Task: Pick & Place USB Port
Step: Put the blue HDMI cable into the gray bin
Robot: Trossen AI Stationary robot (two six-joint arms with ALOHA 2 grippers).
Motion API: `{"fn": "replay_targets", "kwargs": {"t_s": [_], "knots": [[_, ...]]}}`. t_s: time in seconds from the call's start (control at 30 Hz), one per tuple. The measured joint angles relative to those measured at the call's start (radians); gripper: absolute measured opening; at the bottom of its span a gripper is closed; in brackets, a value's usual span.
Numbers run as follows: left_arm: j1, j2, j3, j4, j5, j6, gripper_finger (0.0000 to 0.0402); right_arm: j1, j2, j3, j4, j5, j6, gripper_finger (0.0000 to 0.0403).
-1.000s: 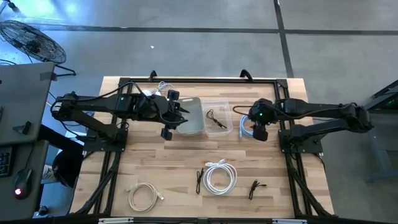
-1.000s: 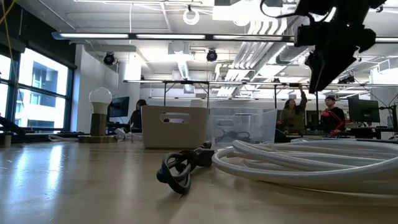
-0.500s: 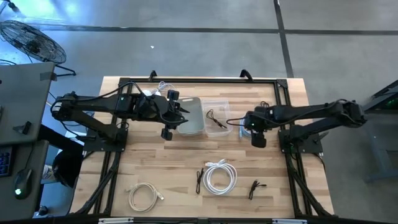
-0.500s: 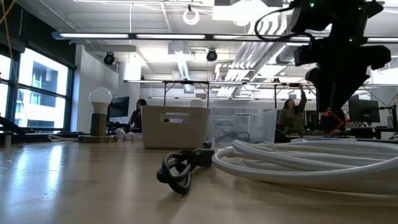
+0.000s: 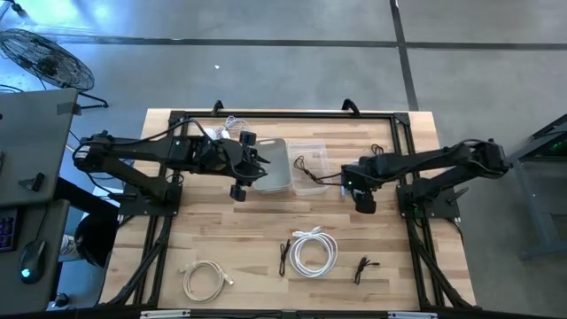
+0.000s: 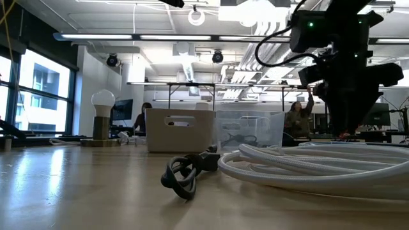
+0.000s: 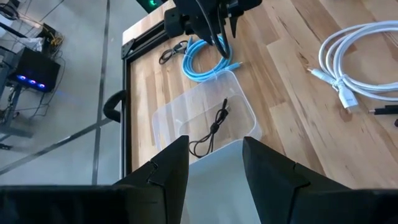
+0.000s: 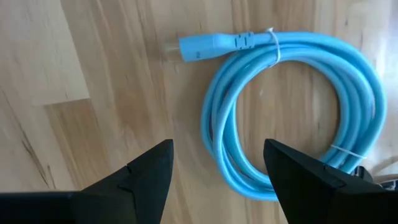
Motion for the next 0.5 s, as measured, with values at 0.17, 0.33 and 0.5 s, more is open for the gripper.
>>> {"fn": "replay_targets", "kwargs": {"t_s": [0.17,0.33,0.5], "knots": [[0.0,0.0,-0.002,0.009,0.003,0.0,0.0147,0.0,0.045,-0.001,0.031,-0.025,-0.006,0.0243],[0.0,0.0,-0.002,0.008,0.007,0.0,0.0147,0.0,0.102,-0.001,0.07,-0.036,-0.024,0.0243],[0.0,0.0,-0.002,0.008,0.035,-0.006,0.0147,0.0,0.176,-0.001,0.11,-0.015,-0.041,0.0243]]}}
